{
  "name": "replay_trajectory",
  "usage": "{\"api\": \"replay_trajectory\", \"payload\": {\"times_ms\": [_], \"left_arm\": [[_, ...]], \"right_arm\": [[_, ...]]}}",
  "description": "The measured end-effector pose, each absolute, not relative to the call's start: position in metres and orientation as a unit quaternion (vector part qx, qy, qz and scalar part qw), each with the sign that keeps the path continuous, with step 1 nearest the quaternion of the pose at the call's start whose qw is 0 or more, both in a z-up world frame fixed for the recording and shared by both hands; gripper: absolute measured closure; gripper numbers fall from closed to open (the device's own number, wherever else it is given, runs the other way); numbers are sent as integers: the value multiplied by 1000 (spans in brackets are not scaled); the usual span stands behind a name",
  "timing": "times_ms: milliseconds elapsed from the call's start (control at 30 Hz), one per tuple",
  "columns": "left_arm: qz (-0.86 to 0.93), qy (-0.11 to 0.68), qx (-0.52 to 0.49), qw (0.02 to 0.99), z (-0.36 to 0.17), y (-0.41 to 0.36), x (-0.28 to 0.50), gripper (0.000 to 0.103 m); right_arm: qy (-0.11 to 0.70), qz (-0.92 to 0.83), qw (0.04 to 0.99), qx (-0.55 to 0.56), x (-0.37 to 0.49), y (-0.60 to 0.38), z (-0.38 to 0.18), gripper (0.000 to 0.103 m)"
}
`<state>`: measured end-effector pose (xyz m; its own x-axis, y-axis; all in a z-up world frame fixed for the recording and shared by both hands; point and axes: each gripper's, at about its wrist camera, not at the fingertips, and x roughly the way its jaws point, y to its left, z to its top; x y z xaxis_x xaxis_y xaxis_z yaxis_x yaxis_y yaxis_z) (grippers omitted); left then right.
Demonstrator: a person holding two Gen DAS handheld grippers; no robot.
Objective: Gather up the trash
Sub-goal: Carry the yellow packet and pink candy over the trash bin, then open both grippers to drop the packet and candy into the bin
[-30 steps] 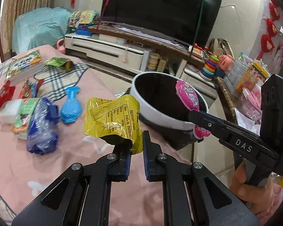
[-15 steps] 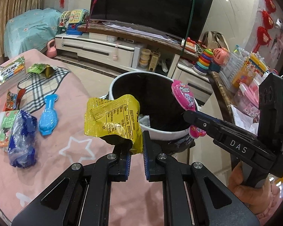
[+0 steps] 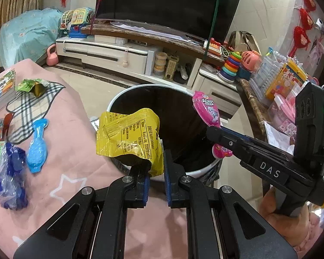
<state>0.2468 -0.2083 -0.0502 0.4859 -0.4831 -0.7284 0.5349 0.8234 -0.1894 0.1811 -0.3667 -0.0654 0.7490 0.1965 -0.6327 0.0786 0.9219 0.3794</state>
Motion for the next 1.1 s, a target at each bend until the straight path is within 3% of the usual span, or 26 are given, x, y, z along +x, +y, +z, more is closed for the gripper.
{"api": "replay_trajectory", "payload": {"times_ms": [267,333,367,400,467,567,700,833,900,1100], "left_arm": [[-298,416,34,858,-53,-223,262,89],[-297,416,32,859,-54,-224,264,83],[-295,418,30,859,-55,-224,265,75],[-293,420,29,859,-57,-224,266,61],[-286,420,22,861,-58,-220,267,50],[-276,422,12,864,-60,-212,267,44],[-267,421,-1,867,-59,-199,265,41],[-252,419,-9,872,-61,-181,259,38],[-244,418,-17,875,-62,-169,255,36],[-220,426,-44,877,-69,-131,244,36]], "right_arm": [[359,28,912,195,195,-377,-68,81],[360,27,912,195,197,-378,-69,81],[360,26,912,195,198,-378,-69,80],[360,26,912,195,199,-378,-70,78],[362,28,910,199,199,-380,-73,76],[363,28,906,214,200,-385,-76,61],[361,27,906,220,197,-388,-77,56],[356,32,908,219,193,-383,-74,44],[353,36,908,221,193,-380,-72,32],[346,46,911,217,189,-366,-65,18]]}}
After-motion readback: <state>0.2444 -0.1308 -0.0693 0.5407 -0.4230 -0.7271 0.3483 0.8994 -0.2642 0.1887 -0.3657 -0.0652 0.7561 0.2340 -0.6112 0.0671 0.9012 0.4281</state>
